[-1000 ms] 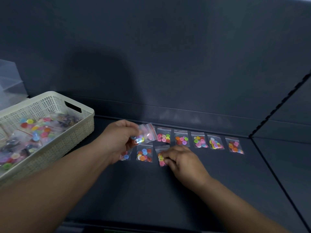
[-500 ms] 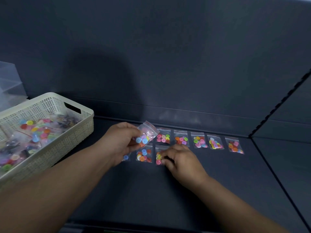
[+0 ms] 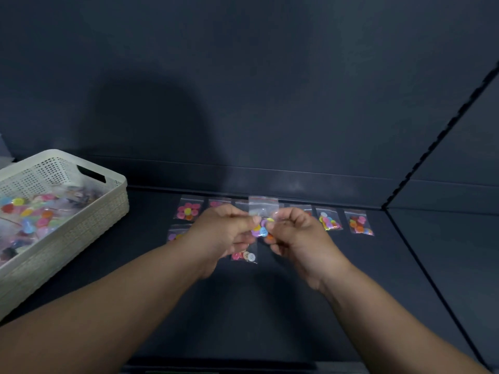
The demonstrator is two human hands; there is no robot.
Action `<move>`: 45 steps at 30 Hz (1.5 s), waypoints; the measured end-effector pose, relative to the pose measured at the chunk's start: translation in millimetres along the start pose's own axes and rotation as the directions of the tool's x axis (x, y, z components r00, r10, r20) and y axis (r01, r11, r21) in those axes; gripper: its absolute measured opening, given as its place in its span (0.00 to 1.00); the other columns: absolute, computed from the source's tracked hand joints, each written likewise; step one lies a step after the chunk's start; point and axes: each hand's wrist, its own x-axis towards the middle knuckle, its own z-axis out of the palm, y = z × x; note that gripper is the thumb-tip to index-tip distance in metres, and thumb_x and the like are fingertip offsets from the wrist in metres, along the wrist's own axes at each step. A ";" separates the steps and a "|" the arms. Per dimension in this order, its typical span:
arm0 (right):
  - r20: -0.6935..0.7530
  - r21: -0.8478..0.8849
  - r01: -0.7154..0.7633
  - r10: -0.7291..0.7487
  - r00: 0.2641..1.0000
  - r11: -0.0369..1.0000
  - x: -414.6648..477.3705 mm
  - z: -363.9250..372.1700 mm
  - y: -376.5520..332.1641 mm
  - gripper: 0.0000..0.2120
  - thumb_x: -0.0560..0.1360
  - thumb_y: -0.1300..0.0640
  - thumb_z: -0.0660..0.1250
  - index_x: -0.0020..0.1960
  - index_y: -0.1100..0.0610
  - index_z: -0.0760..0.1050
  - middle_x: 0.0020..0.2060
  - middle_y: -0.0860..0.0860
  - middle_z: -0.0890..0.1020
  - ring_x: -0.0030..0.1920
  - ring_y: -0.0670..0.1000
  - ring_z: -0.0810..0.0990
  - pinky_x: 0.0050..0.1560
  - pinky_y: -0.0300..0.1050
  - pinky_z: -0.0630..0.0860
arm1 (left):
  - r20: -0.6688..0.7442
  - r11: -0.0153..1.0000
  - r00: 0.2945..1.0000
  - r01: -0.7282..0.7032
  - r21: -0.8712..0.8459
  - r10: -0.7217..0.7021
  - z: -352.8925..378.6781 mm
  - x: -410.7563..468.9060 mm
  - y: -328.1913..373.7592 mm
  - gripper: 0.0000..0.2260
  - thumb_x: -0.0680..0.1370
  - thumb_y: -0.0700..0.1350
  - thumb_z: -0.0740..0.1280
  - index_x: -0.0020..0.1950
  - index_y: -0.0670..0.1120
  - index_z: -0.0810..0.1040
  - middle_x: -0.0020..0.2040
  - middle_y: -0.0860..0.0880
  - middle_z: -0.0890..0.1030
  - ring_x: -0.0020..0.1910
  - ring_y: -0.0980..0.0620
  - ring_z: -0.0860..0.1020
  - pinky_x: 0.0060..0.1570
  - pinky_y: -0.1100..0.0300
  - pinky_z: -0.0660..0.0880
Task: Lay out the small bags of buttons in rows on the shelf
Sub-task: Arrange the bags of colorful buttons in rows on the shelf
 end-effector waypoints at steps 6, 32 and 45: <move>-0.085 -0.670 -0.093 0.048 0.995 0.737 -2.4 -49.0 10.8 0.11 0.73 0.55 0.70 0.52 0.55 0.71 0.36 0.53 0.80 0.34 0.50 0.77 0.35 0.43 0.73 | 0.105 0.608 0.944 -0.284 0.741 0.313 -4.2 6.7 -24.2 0.01 0.77 0.46 0.67 0.45 0.50 0.77 0.42 0.56 0.77 0.43 0.56 0.76 0.43 0.63 0.71; 0.471 -0.875 0.484 -0.203 0.859 0.019 3.0 -70.2 47.3 0.27 0.75 0.44 0.48 0.68 0.53 0.72 0.66 0.49 0.74 0.68 0.52 0.69 0.68 0.41 0.58 | 0.374 0.113 0.851 -0.440 0.891 0.368 2.5 11.8 -55.2 0.14 0.79 0.46 0.59 0.63 0.48 0.75 0.65 0.52 0.72 0.64 0.54 0.69 0.63 0.62 0.63; 0.540 -0.808 0.588 -0.356 0.763 0.035 11.8 -8.7 1.5 0.22 0.76 0.48 0.54 0.63 0.56 0.75 0.62 0.54 0.77 0.63 0.56 0.74 0.65 0.45 0.65 | 0.302 0.092 0.786 -0.412 0.907 0.539 -39.0 -5.2 -3.1 0.20 0.76 0.45 0.66 0.69 0.48 0.72 0.69 0.48 0.72 0.69 0.50 0.67 0.66 0.64 0.58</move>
